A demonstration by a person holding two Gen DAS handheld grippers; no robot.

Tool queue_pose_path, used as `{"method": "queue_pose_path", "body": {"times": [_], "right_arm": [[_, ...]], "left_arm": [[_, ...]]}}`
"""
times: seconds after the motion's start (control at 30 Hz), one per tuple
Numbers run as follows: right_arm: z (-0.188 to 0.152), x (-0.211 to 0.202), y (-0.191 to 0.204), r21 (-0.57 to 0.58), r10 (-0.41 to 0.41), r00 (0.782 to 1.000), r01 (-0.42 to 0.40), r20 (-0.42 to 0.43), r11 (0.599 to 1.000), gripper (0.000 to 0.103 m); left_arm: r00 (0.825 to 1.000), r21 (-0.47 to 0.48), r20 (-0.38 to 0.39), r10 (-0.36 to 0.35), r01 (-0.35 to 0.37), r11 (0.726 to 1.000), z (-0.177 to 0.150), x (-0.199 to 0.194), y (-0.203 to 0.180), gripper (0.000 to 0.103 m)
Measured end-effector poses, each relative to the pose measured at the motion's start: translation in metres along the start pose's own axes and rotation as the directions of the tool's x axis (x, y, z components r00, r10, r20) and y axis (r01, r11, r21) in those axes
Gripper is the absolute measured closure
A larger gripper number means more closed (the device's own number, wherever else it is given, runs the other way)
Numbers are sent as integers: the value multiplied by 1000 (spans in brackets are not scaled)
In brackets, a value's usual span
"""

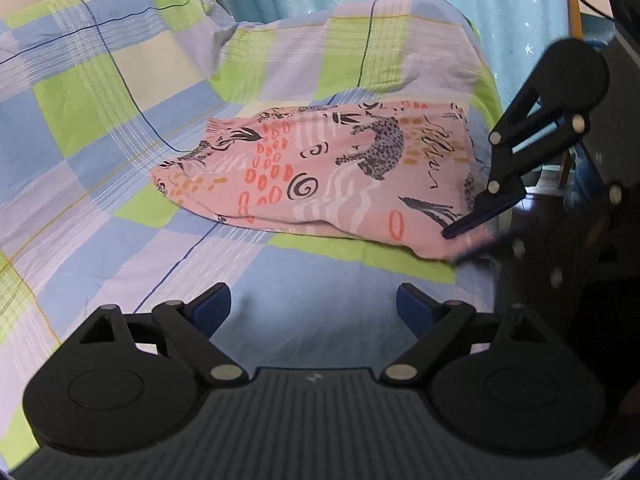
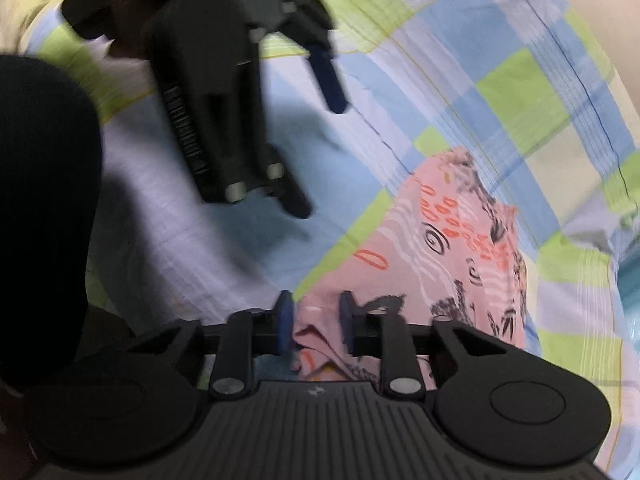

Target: Fold clothes

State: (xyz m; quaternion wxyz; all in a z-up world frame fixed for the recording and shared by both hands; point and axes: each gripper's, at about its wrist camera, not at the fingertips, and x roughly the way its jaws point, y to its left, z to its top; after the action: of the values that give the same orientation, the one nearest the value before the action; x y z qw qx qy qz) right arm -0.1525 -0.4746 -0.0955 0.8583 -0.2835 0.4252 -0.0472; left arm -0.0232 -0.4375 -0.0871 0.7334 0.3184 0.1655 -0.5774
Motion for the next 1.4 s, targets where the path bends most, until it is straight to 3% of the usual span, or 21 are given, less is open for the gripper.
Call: {"method": "queue_pose_path", "body": {"times": [0.07,0.27,0.43,0.63,0.73,0.87,0.93,1.0,1.13,1.33,1.4], "right_arm": [[-1,-6,-2,15,-8,1000,7,12,1000,102],[-4,-33,-26,136,-72,993,59,93,989,103],[-14,-57,-59,251,-178,976,142,127,958,103],[-19,-60,-63,287,-169,977,126,132,950,103],[-22,-57,-62,337,-140,980,86,139,938,103],[-25,-55,-67,395,-110,983,43,149,918,103],[-27,-55,-67,400,-100,984,33,147,916,103],[-30,-54,-67,405,-92,985,26,143,914,103],[-34,-52,-64,400,-87,986,23,142,916,102],[-29,-32,-28,256,-18,995,-8,102,967,96],[-26,-30,-15,189,-18,995,0,94,982,84]], "left_arm": [[1000,11,-3,-2,2,1000,1,1,-3,15],[1000,-7,0,-27,27,1000,5,2,-3,15],[995,-121,21,-99,101,987,19,7,3,15],[988,-204,25,-152,154,967,46,33,-4,15],[991,-188,5,-132,130,974,58,50,-16,15],[999,-162,-27,-29,24,986,66,70,-29,17],[998,-172,-57,19,-29,985,64,74,-27,23],[996,-193,-71,61,-74,978,56,67,-22,35],[991,-279,-73,112,-128,952,31,34,-3,34],[996,-351,-66,51,-71,934,18,21,13,35],[998,-345,-58,40,-57,937,17,19,14,35]]}}
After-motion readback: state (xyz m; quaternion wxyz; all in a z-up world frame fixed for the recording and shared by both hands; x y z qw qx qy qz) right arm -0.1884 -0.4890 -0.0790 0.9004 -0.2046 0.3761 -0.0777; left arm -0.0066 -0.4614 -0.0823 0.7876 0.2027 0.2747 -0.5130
